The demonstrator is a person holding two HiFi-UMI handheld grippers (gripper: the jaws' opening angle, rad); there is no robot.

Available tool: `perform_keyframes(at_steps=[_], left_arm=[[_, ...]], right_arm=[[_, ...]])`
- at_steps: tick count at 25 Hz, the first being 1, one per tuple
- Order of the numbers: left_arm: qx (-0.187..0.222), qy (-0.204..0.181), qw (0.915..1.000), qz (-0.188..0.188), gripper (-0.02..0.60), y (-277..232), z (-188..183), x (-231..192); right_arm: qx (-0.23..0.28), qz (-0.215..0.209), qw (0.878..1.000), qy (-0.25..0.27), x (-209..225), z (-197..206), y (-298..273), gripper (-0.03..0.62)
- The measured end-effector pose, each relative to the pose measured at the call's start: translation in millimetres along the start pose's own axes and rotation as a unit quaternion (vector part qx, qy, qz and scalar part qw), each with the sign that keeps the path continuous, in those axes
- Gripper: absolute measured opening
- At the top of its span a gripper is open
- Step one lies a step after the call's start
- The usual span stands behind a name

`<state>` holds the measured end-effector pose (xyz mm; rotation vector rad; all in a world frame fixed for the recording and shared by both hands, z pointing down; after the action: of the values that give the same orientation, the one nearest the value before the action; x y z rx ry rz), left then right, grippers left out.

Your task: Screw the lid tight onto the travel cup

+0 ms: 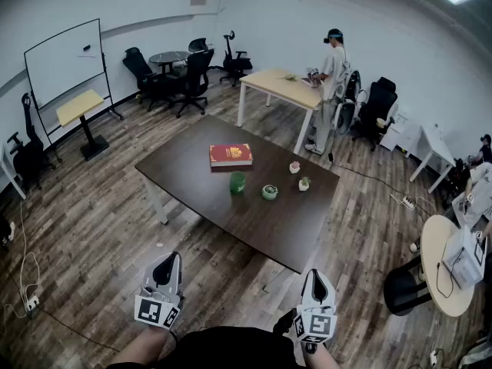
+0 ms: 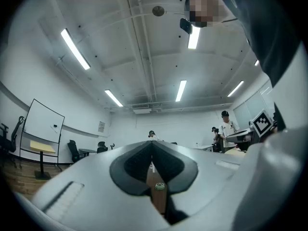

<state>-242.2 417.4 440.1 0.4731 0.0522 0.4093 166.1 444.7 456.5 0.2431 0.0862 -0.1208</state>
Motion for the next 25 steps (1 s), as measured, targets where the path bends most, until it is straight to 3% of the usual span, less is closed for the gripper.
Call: perform_keyframes(at_steps=[8,15,25], left_arm=[[-0.001,0.003,1.0000,0.001,0.000,-7.0,3.5,2.7],[-0.004,-0.004,1.0000,-0.003,0.000,-10.2,0.3,7.4],[-0.014,0.002,0.9998,-0.017,0.000,-33.7,10.3,51.3]], right_arm=[[0.003,-0.003,1.000,-0.008,2.7,1.1,-7.8,0.008],[0.036,-0.018,0.997,-0.069,9.6,-0.3,-11.7,0.011],[0.066,-0.031,0.994,-0.083,56.3,6.8,-29.8,0.009]])
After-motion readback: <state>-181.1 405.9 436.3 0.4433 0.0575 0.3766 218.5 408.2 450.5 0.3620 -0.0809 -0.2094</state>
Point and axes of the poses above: the fingertips, and each gripper's own axes: y backward along the fingers, x to its right, z out of its underside, the point moved 9 cm from there along y, backward along the fingers, and after that the axes turned 12 degrees about x, right-handed, at the moved point
